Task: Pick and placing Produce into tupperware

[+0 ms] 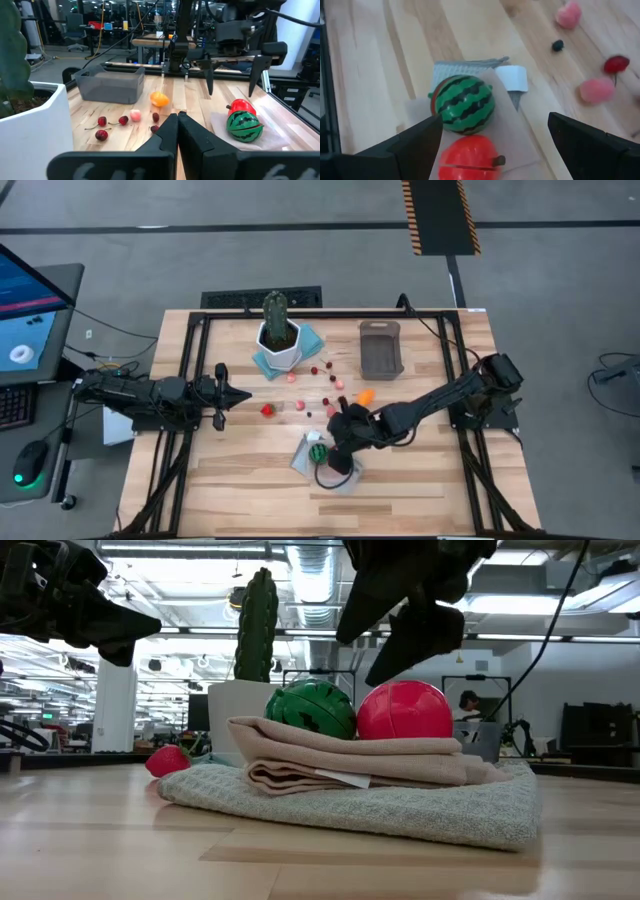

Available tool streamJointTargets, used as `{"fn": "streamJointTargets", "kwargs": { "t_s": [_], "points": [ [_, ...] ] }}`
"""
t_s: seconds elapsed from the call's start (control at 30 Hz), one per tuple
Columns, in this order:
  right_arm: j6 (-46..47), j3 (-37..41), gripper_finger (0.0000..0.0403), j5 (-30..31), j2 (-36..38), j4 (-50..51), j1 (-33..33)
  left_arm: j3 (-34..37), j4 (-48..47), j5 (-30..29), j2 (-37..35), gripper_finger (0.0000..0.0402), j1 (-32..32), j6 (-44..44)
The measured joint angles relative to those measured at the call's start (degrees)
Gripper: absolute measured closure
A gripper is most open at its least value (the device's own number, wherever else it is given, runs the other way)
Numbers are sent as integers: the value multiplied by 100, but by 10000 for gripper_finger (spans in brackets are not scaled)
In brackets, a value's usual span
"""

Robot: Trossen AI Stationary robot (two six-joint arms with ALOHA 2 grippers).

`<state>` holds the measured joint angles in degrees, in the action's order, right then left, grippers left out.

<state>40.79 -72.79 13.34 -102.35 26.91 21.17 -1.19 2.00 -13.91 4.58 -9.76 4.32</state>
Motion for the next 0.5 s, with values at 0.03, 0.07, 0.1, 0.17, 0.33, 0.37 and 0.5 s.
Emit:
{"fn": "streamJointTargets", "kwargs": {
  "t_s": [0.03,0.07,0.1,0.17,0.33,0.37,0.5],
  "points": [
    [25,0,18,-1,0,6,-7,0,-1,1,-2,401,0,0],
    [24,0,18,-1,0,-2,-18,0,0,0,0,401,0,0],
    [19,0,18,-2,1,-2,-40,0,0,0,-1,401,0,0],
    [-19,0,18,0,0,-4,-93,0,0,0,-2,401,-2,0],
    [-39,0,19,22,2,202,-369,0,-1,0,0,401,0,-1],
    [-58,0,19,17,2,285,-446,0,0,1,0,401,-2,-1],
    [-74,0,19,-8,2,618,-770,2,0,0,0,401,-2,-2]
  ]
}}
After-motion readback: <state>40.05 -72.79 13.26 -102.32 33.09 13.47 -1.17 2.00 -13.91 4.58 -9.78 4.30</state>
